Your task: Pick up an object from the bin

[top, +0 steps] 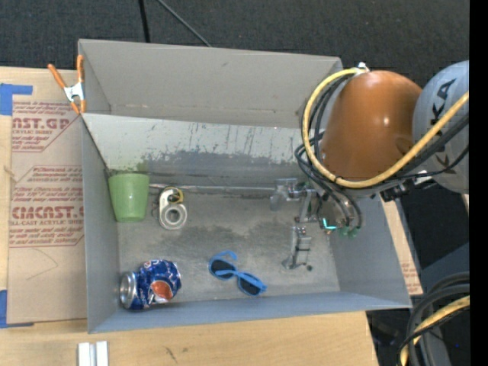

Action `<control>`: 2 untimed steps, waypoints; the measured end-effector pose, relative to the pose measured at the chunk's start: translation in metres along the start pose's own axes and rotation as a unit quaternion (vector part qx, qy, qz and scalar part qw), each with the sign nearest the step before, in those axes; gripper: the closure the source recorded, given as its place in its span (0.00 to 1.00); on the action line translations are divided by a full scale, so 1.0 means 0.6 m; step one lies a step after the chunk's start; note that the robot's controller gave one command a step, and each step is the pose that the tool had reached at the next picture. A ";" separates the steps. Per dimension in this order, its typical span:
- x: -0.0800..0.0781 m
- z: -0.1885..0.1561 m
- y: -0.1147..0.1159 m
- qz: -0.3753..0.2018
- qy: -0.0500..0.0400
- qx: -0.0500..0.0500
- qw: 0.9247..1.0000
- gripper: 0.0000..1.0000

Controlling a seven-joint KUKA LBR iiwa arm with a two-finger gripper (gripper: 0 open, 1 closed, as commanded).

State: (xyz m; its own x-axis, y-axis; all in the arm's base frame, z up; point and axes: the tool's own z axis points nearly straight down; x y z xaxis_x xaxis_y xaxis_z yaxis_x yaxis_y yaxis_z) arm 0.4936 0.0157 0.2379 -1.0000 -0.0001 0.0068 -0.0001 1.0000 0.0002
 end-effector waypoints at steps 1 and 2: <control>0.020 0.165 -0.012 -0.012 0.001 0.000 1.000 0.00; 0.007 0.281 0.048 -0.105 -0.006 0.000 0.994 0.00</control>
Offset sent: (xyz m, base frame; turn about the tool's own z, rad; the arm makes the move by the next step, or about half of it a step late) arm -0.0104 -0.0073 -0.0939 -0.0236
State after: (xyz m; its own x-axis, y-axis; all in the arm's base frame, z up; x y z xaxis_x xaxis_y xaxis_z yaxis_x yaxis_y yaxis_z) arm 0.4881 0.0446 0.0695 -0.9780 -0.2084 -0.0059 -0.2084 0.9780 0.0000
